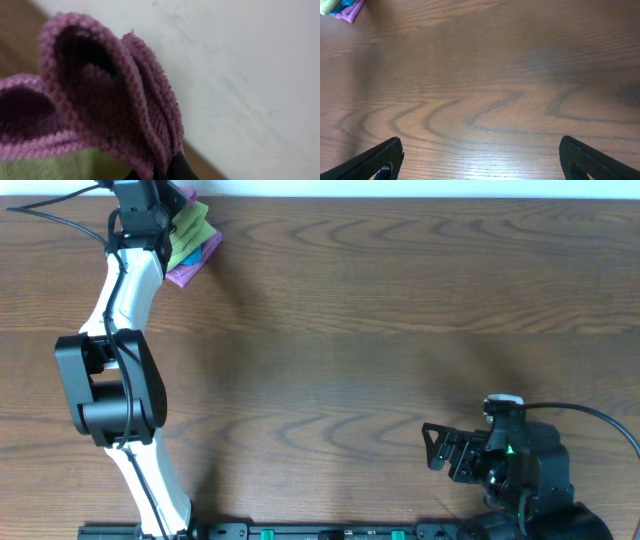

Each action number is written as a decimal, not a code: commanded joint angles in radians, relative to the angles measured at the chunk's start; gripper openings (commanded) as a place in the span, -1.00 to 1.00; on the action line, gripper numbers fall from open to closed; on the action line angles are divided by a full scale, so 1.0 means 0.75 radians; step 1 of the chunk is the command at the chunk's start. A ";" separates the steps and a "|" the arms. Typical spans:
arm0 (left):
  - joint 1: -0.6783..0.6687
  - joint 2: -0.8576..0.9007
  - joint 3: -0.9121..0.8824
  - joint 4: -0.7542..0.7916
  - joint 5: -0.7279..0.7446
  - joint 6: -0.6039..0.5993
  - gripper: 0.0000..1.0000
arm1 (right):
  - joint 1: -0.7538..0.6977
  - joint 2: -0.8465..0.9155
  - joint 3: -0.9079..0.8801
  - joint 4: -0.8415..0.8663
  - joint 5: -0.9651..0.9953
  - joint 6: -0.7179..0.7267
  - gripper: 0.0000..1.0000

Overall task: Fold the cloth
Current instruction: 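Lower the cloth onto the stack and adjust it with the left gripper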

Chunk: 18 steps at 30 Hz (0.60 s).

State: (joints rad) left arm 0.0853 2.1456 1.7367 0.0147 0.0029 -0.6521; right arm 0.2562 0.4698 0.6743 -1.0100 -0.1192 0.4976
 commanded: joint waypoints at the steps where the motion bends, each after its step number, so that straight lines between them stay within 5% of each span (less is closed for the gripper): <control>1: 0.011 0.015 0.038 -0.041 -0.053 0.048 -0.88 | -0.011 -0.006 -0.007 -0.001 -0.006 0.019 0.99; 7: 0.011 0.035 0.035 -0.154 -0.054 0.063 -0.82 | -0.011 -0.006 -0.007 -0.001 -0.006 0.019 0.98; 18: 0.017 0.035 0.035 -0.307 -0.119 0.063 0.32 | -0.011 -0.006 -0.007 -0.001 -0.006 0.019 0.99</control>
State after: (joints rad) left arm 0.0864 2.1529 1.7374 -0.2100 -0.0612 -0.6174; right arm 0.2562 0.4702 0.6739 -1.0096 -0.1196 0.4976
